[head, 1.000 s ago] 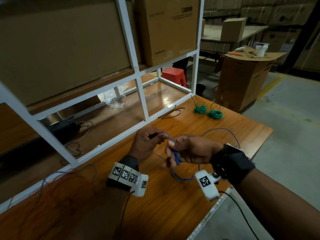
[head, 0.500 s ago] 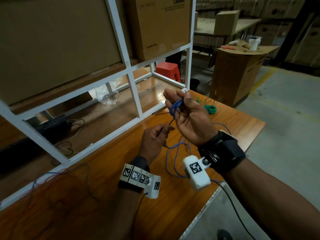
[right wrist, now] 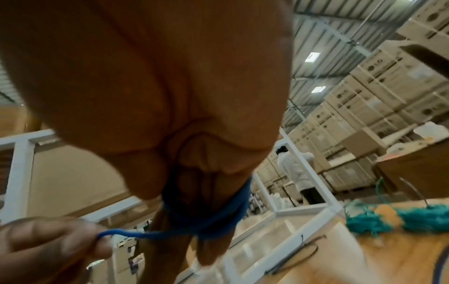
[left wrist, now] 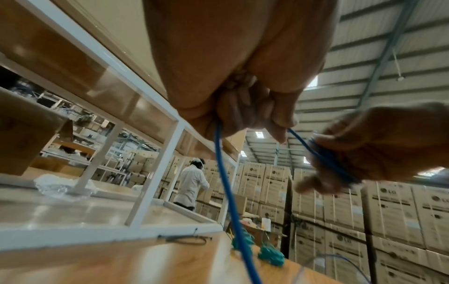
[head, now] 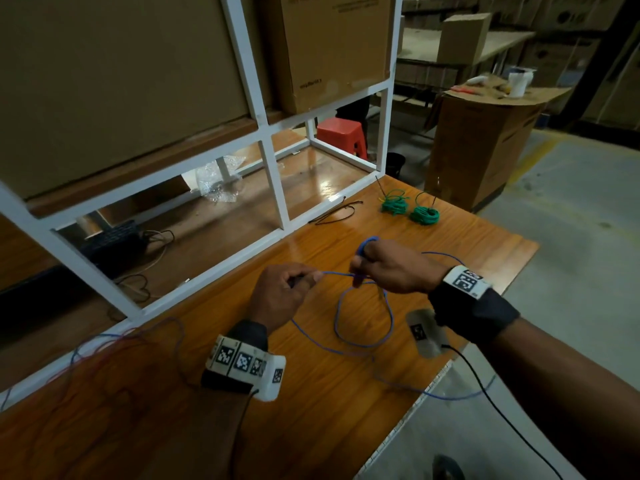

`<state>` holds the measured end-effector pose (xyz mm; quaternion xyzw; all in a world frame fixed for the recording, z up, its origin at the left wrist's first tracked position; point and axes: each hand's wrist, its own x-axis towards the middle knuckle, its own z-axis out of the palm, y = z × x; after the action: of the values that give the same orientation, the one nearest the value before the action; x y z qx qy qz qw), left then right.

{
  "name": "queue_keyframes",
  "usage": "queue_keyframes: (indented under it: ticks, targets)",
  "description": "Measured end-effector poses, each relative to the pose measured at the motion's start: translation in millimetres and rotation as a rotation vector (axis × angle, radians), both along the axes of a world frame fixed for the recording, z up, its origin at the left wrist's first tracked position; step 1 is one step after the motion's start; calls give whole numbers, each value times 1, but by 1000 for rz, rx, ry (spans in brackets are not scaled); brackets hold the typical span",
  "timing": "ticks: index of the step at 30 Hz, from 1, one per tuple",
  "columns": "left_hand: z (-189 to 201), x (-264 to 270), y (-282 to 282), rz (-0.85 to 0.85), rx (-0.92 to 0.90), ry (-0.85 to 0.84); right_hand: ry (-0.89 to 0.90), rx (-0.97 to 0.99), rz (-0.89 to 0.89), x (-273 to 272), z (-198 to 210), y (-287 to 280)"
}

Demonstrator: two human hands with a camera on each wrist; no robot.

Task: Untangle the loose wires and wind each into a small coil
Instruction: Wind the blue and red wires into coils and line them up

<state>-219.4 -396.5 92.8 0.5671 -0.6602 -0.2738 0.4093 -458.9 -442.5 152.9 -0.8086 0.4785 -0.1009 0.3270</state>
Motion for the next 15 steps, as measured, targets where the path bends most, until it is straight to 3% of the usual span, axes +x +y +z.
queue_keyframes:
  ticks: [2,6,11,15]
  targets:
    - [15,1,-7,37,-83,-47,-63,185,70,1,2,6]
    - [45,-11,-21,-68,-229,-48,-263,500,136,5,7,11]
    - [66,-26,-40,-170,-218,198,-808,918,353,5,11,19]
    - [57,-39,-49,-177,-149,403,-1227,1043,431,4,25,14]
